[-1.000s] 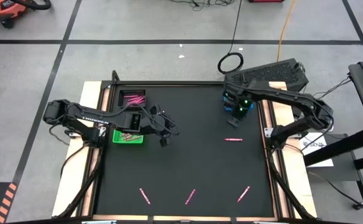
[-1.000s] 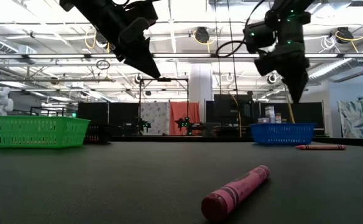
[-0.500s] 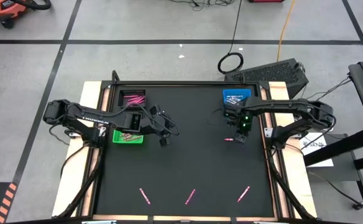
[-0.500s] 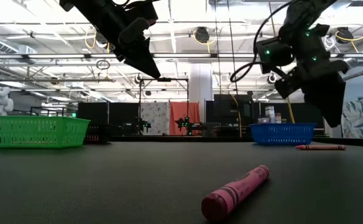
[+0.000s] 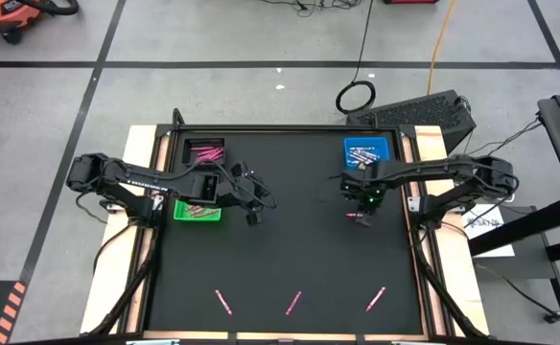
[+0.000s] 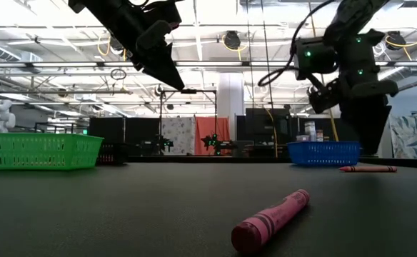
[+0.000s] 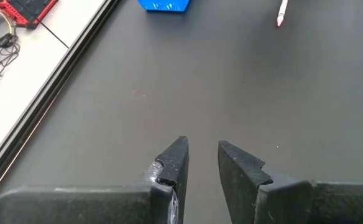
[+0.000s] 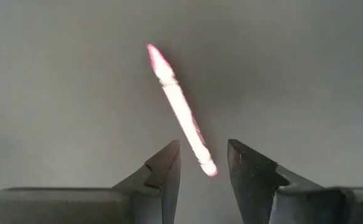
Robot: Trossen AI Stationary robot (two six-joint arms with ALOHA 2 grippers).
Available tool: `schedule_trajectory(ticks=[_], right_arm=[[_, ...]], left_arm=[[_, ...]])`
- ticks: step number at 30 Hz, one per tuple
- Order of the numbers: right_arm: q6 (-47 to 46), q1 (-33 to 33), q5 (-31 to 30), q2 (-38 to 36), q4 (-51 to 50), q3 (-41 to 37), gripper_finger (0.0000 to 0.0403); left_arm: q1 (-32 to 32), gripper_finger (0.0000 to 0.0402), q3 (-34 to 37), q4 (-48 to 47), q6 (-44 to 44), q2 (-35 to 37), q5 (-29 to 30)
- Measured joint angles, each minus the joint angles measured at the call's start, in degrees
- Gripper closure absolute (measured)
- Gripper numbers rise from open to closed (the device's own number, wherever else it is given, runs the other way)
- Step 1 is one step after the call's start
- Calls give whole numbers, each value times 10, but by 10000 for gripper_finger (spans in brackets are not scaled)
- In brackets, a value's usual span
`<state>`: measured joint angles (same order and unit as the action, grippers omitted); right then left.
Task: Sort crayons
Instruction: Put the pink crayon into the green bin
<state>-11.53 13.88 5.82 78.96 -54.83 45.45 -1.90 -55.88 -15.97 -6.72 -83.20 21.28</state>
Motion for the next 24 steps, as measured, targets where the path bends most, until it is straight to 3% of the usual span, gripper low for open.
schedule_trajectory(ticks=[5, 10, 21, 24], right_arm=[[-4, -28, -1, 0, 30, 0, 287], [-5, -43, -42, 0, 43, 0, 287], [-16, -57, -25, 0, 43, 0, 287], [-17, -65, -46, 0, 43, 0, 287]], left_arm=[[0, 312, 0, 0, 0, 0, 0], [0, 312, 0, 4, 0, 0, 0], [0, 312, 0, 5, -1, 0, 0], [0, 312, 0, 5, 0, 0, 0]])
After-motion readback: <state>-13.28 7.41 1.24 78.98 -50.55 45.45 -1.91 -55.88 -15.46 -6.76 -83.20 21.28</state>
